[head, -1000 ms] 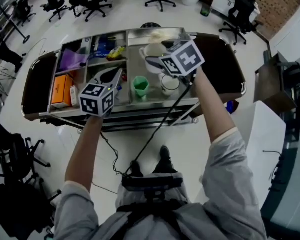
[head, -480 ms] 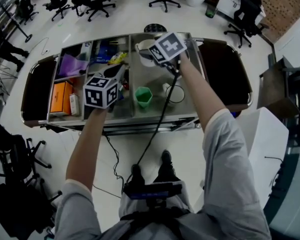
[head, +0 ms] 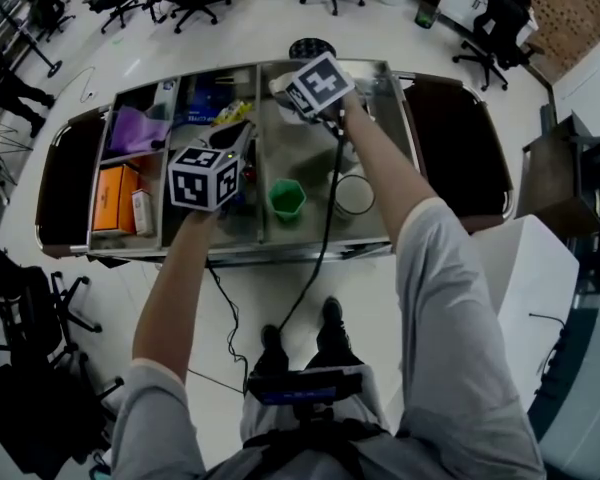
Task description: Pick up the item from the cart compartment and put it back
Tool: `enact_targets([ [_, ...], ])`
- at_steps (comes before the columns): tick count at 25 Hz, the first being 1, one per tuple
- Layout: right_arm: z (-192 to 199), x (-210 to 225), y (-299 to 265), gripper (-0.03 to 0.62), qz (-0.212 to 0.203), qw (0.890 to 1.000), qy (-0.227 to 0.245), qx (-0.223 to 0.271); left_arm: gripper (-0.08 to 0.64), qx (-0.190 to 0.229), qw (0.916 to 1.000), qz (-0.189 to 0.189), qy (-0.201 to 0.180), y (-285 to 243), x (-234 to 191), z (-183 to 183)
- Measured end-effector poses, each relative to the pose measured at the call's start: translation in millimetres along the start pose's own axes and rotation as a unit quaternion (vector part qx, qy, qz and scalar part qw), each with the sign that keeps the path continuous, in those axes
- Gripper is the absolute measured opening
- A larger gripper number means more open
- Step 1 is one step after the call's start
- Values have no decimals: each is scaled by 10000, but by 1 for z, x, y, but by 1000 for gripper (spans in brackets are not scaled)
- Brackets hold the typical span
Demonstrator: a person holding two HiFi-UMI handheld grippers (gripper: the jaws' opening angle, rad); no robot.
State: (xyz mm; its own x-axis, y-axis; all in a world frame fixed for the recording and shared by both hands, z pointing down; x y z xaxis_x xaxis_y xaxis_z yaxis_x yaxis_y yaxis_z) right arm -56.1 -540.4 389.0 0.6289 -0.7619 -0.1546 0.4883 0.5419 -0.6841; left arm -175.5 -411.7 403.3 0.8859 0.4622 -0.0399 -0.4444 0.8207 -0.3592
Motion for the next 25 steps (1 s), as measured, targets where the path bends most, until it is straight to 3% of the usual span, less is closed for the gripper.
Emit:
enact_targets([
  [7,-7,-15,-25,376,-478,9979,250,352,3,-51,10000,-18,15,-7,-2,7],
  [12,12,-7,-33,376,-172,9991,285,-246,3,-74,10000,-15,9,-10,-2,8],
  [15,2,-18,-35,377,-444,9981,424,101,3,-95,10000,-18,8,-10,-2,9],
  [17,10,-9,-32,377,-102,9986,459,-232,3,-100,9999,-24,14,-10,-3,10],
  [20,7,-17,-34,379,-345,9980,514,-93,3,-98,9999,-23,19,-10,-4,10],
  [23,18,-7,-27,379,114,9968,590,-524,3,-106,9999,-14,14,-10,-2,11],
  [25,17,-10,-27,380,43,9969,607,-490,3,-130,9999,-9,7,-9,-1,11],
])
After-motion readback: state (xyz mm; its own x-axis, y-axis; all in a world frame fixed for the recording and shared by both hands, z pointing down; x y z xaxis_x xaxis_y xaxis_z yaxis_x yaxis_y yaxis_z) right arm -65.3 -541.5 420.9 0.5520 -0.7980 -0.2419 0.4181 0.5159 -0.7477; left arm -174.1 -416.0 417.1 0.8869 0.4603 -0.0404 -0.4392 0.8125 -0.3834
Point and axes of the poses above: the fingertips, and each gripper's own axes: y backward along the fingers, x to its right, z out of its underside, the point moved 6 cm from there along y, backward along the fingers
